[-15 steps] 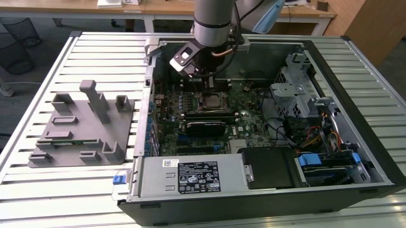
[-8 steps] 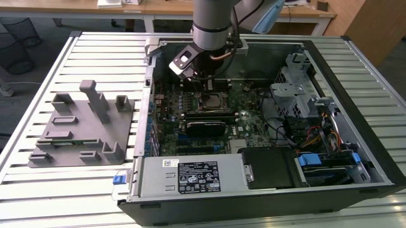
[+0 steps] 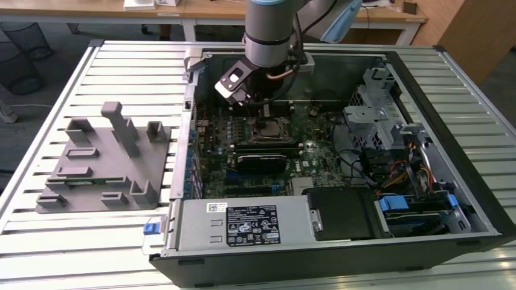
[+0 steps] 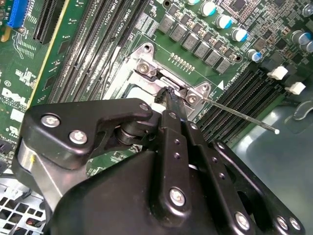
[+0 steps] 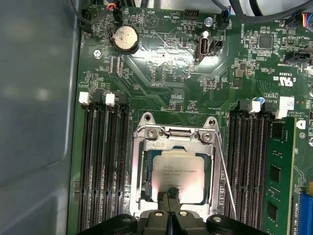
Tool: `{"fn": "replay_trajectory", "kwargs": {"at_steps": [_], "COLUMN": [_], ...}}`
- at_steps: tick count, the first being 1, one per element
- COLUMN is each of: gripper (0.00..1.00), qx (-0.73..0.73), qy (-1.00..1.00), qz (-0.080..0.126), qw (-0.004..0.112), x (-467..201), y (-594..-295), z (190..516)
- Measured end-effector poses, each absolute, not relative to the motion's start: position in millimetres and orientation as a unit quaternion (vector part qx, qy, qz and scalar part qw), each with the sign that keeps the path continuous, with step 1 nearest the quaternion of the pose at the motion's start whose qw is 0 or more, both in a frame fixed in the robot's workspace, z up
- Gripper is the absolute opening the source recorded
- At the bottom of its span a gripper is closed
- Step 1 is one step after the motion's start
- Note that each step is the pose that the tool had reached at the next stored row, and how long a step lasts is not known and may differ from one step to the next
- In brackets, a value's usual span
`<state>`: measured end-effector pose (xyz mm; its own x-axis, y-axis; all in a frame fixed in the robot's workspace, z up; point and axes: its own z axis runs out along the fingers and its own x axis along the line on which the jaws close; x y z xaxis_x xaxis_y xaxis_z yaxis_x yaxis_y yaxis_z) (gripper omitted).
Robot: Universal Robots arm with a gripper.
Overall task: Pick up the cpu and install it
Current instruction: 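Close the cpu cover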
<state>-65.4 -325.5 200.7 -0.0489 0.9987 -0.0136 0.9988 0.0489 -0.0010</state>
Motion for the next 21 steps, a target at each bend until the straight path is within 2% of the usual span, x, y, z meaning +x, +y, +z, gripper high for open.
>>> {"fn": "replay_trajectory", "kwargs": {"at_steps": [21], "gripper": [0.11], "qx": [0.69], "qy": [0.724], "qz": [-0.005], "qw": [0.004], "x": [-58], "y": [-327], "z": [215]}}
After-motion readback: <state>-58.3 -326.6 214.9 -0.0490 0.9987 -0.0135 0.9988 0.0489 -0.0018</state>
